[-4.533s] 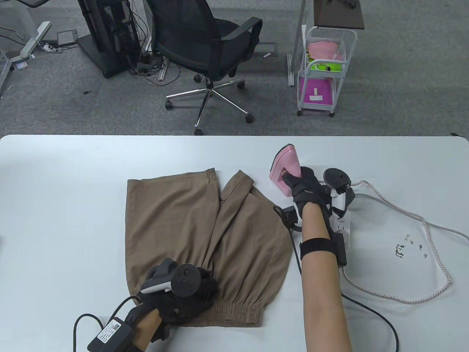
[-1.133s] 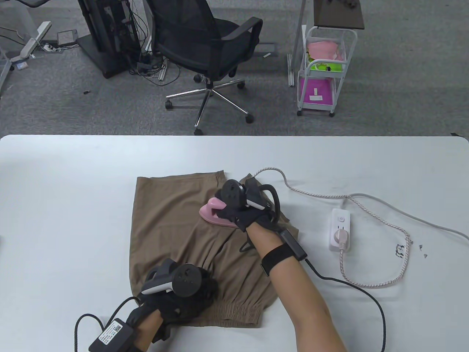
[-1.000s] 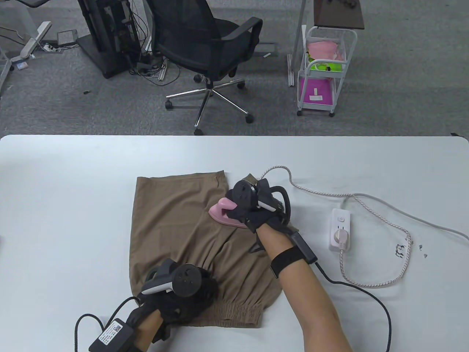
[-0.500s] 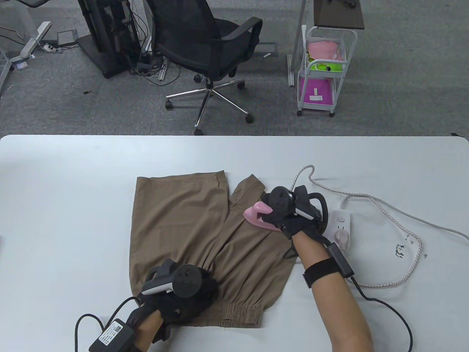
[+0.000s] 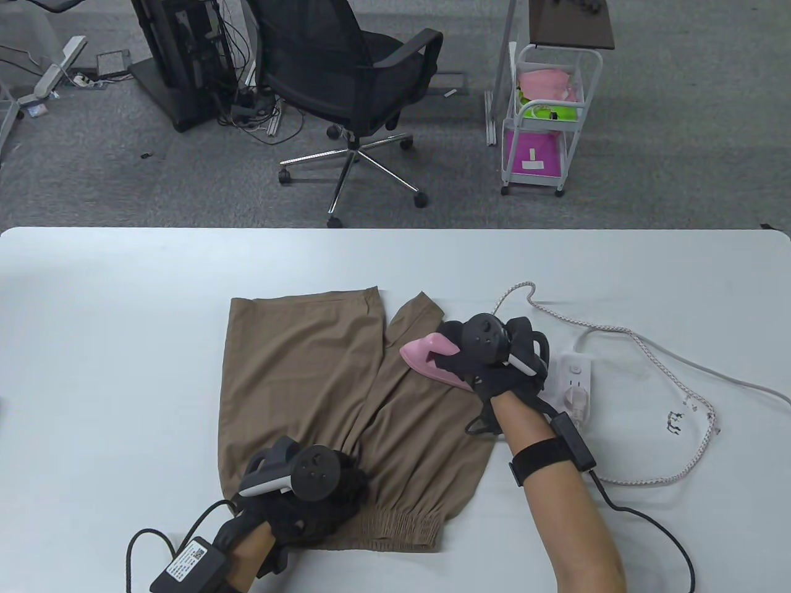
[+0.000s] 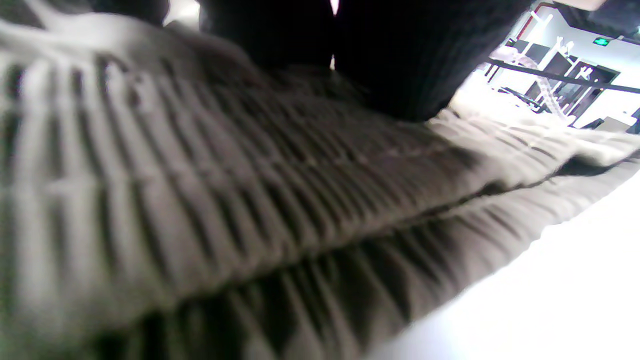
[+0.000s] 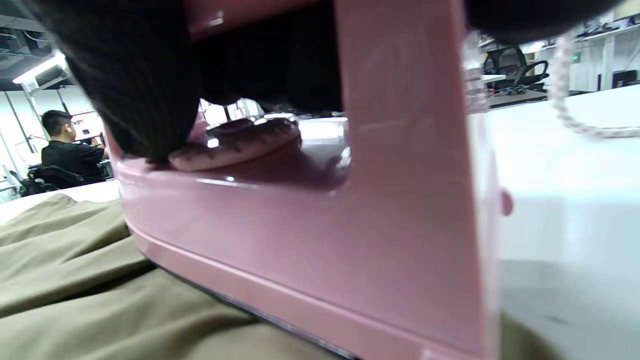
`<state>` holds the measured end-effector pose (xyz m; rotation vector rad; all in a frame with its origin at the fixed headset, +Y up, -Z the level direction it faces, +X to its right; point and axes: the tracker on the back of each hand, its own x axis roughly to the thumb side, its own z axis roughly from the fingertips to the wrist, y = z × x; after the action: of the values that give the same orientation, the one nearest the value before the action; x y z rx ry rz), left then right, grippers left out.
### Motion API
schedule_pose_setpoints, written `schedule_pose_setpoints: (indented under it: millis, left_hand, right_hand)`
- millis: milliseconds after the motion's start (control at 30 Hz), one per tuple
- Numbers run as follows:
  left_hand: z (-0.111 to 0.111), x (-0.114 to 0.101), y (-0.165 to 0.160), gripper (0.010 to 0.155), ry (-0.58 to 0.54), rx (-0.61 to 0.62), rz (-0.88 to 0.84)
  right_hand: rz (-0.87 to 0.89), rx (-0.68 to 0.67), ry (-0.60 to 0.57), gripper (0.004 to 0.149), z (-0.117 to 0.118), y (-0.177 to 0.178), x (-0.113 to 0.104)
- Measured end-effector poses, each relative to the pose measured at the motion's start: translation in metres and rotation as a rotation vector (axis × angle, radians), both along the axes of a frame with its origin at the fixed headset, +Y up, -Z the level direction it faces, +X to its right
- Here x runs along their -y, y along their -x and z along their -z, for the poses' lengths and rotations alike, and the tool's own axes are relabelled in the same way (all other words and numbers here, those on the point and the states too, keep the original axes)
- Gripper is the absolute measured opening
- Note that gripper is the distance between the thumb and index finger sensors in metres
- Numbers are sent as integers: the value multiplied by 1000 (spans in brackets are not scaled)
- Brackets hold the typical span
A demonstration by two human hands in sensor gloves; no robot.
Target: Iron shorts with electric iron on table
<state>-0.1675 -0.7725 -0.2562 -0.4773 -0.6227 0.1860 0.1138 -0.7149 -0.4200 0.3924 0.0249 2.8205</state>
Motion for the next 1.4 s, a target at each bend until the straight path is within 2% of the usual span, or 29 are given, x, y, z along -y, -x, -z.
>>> schedule_pose_setpoints:
  millis: [433,600,867,1400]
  left_hand:
    - [0,0,0,57,-1,1,2]
    - [0,0,0,57,-1,0,2]
    - [0,0,0,56,0,0,2]
    - [0,0,0,56,-3,-1,5]
  right_hand:
    - [-69,-143,27,55,7,104,2]
    - [-56,-173,33,55,6,122,3]
    - [-76,-147,38,54,5,103,2]
    - [-155,-68,27,54,-20,18,-1]
